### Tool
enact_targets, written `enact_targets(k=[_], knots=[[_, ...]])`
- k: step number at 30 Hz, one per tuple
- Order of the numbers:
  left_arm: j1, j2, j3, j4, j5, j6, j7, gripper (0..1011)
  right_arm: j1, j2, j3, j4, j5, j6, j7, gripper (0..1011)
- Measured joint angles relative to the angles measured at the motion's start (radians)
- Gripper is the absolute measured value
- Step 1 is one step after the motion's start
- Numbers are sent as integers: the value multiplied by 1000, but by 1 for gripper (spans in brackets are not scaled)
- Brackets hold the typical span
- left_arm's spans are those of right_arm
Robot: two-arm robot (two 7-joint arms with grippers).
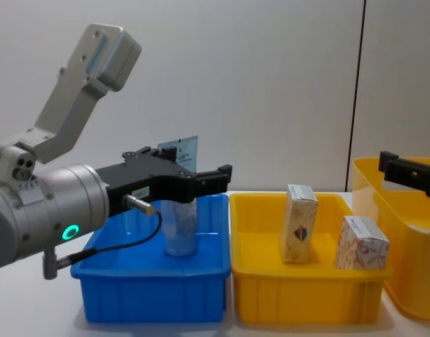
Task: Bimanual collaborative sorting of washing and personal care products
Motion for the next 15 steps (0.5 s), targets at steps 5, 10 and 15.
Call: enact_targets(k=[5,10,15], knots=[[34,18,-7,-47,27,8,70,1001,0,0,0,0,0,0,0,1003],[62,31,-12,-86,50,14,129,1001,0,0,1,0,0,0,1,1003],[95,48,-18,-131,76,21,196,1001,-5,4,5,-6,8,7,12,1003]])
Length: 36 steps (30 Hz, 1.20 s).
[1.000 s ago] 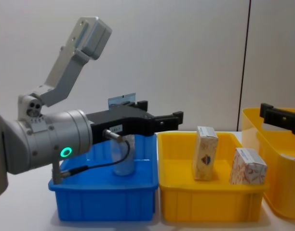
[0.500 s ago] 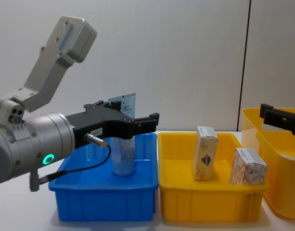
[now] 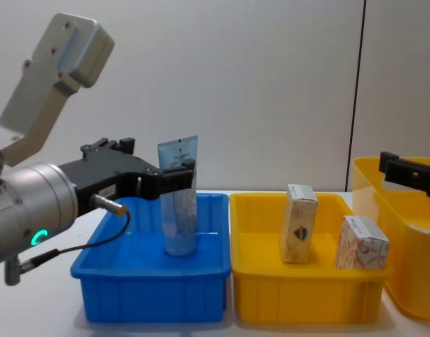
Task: Bimanual collaborative sorting of washing and personal care products
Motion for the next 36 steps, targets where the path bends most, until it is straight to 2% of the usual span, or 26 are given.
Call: enact_targets(k=[7,17,28,36], knots=[[25,12,-5,-35,20,6,53,1001,-22,18,14,-25,21,28,27,1003],[28,14,-5,-39,22,7,58,1001,-66,55,29,-61,39,76,66,1003],[28,14,-5,-39,22,7,59,1001,-96,88,29,-61,26,113,95,1003],[28,14,-5,-39,22,7,58,1001,-100,95,16,-40,5,123,110,1003]])
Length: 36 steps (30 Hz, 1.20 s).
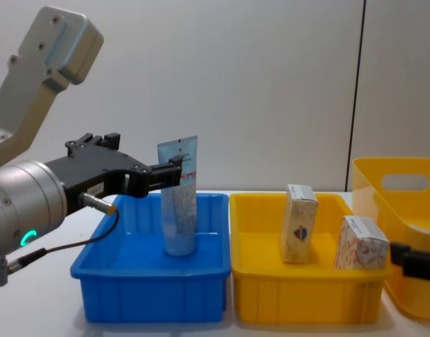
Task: Bimanual collaborative sorting of washing and personal care products
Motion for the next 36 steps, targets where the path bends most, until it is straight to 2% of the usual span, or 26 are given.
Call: enact_targets(k=[7,15,36], knots=[[0,0,0,0,0,0,0,1001,8,-3,-16,21,-20,2,8,1004],[0,0,0,0,0,-1,0,1001,23,-22,-37,52,-52,2,1,1003],[0,0,0,0,0,-1,0,1001,82,-134,-71,138,-123,29,-97,1003]])
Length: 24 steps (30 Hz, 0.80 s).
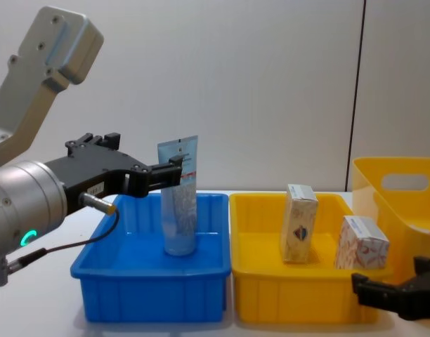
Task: Bimanual collaborative sorting of washing and personal care products
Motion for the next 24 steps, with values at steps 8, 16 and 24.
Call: enact_targets(k=[8,16,24], knots=[[0,0,0,0,0,0,0,1001,30,-40,-10,38,-23,-2,-27,1003],[0,0,0,0,0,0,0,1001,52,-73,-11,67,-43,-16,-55,1003],[0,0,0,0,0,0,0,1001,69,-103,-6,92,-65,-33,-90,1003]])
